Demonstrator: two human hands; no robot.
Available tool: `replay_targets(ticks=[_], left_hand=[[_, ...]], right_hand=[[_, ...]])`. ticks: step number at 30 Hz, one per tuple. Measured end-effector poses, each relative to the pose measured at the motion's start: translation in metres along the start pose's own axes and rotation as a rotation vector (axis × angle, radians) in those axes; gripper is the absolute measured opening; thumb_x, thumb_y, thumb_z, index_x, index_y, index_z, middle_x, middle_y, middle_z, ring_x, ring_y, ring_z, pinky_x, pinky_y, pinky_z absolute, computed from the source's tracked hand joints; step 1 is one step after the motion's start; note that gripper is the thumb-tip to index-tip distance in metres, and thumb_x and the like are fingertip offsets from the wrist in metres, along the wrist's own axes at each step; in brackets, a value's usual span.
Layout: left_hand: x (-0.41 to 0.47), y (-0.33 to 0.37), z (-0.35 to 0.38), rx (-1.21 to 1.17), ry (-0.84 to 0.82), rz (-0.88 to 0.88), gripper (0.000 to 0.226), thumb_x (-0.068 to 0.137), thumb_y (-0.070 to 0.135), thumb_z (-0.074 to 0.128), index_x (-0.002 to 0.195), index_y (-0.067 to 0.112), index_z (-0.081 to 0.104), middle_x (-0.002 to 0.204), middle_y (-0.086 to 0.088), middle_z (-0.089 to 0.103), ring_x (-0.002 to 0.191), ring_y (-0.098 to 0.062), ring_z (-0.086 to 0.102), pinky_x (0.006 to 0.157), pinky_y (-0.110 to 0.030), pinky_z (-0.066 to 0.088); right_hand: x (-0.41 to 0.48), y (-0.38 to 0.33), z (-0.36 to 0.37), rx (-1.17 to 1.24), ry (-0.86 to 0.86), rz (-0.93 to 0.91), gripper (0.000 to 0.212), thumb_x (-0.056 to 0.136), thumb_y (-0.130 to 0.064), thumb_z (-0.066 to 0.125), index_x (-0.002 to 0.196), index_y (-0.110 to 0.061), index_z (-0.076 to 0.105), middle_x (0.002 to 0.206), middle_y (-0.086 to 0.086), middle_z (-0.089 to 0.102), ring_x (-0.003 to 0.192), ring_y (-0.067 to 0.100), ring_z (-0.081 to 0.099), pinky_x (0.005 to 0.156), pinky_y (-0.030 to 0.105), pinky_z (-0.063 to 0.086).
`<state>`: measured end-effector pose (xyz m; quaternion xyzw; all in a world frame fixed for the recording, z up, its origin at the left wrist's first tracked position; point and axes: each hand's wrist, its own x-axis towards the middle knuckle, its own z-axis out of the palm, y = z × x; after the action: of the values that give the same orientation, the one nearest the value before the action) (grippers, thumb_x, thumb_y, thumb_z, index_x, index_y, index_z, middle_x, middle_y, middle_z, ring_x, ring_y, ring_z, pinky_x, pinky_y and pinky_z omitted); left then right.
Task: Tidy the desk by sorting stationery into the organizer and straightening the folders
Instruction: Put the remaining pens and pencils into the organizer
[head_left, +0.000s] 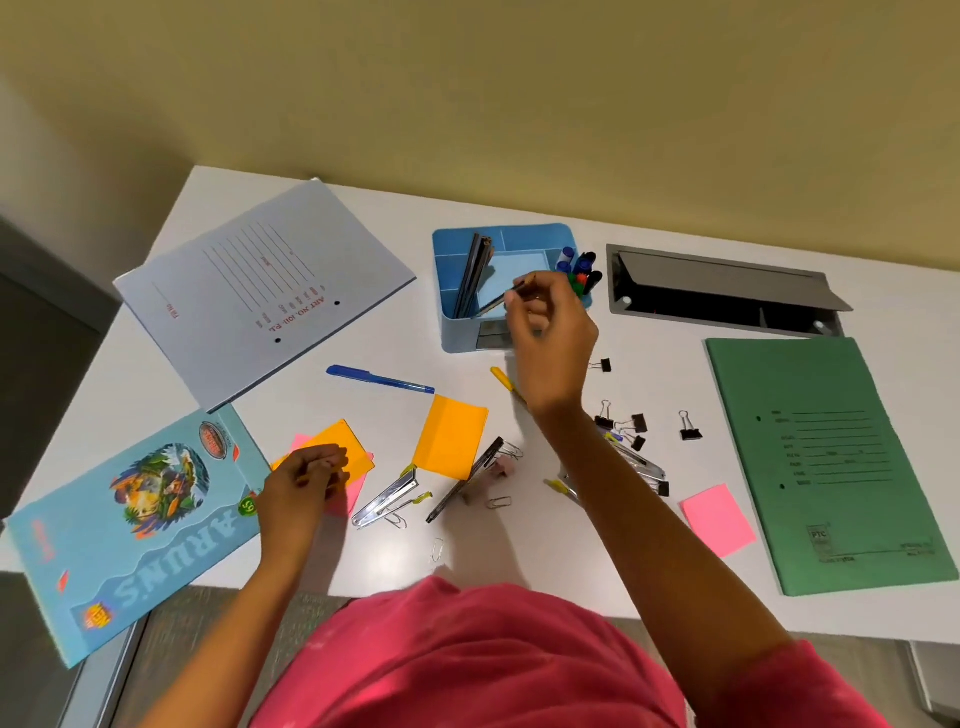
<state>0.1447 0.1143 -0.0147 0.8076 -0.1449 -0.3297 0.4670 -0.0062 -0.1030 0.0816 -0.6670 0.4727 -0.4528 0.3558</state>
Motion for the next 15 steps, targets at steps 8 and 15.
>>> replay_targets(ticks=[8,15], left_hand=[[0.008,0.01,0.001,0.002,0.09,0.016,0.028,0.093,0.013,0.051,0.084,0.032,0.068,0.09,0.002,0.073,0.08,-0.013,0.071,0.075,-0.028,0.054],[0.014,0.015,0.008,0.066,0.077,0.03,0.022,0.094,0.014,0.051,0.095,0.026,0.069,0.098,0.003,0.069,0.095,-0.02,0.064,0.088,-0.04,0.051]], right_hand=[[0.03,0.016,0.043,-0.218,-0.075,-0.088,0.014,0.091,-0.014,0.062,0.101,-0.005,0.06,0.095,0.011,0.065,0.082,0.017,0.062,0.069,0.022,0.053],[0.033,0.025,0.05,-0.276,-0.114,-0.048,0.017,0.094,-0.008,0.054,0.111,-0.004,0.058,0.101,0.014,0.067,0.089,0.022,0.064,0.067,0.02,0.047]])
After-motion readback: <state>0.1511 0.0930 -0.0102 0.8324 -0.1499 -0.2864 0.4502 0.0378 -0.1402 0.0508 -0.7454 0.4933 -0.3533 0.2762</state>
